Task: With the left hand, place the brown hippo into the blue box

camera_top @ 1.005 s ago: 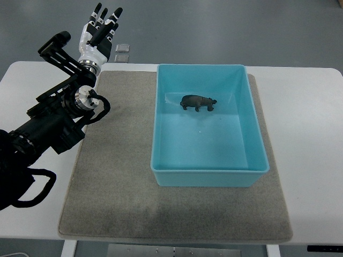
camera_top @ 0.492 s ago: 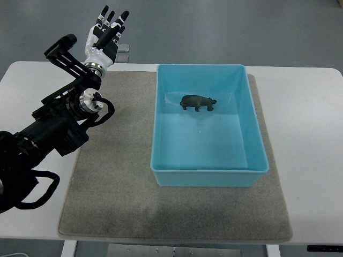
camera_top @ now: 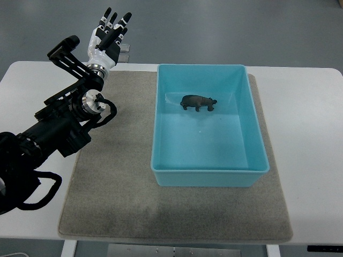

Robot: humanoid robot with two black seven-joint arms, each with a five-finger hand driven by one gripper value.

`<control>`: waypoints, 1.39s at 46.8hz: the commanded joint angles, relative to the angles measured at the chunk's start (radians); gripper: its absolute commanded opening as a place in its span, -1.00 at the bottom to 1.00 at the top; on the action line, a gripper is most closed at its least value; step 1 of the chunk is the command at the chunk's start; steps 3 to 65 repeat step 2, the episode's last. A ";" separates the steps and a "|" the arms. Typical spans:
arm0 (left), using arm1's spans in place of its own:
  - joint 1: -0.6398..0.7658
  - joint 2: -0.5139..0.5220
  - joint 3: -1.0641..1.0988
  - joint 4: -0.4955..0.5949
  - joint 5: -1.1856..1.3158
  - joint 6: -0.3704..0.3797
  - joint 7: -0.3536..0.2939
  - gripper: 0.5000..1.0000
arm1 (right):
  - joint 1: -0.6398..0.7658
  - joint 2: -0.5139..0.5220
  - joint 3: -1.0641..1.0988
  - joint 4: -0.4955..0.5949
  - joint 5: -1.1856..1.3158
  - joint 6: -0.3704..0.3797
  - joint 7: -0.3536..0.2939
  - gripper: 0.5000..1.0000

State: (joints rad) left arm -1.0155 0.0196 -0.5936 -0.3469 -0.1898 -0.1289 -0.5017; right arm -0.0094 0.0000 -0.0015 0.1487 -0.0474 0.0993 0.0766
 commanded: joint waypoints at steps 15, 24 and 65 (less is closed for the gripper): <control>0.000 0.000 0.000 0.002 0.000 0.000 0.000 0.99 | 0.000 0.000 0.000 0.005 0.000 0.002 0.000 0.74; 0.000 0.000 0.000 0.002 0.000 0.000 0.000 0.99 | 0.000 0.000 0.000 0.005 0.000 0.002 0.000 0.74; 0.000 0.000 0.000 0.002 0.000 0.000 0.000 0.99 | 0.000 0.000 0.000 0.005 0.000 0.002 0.000 0.74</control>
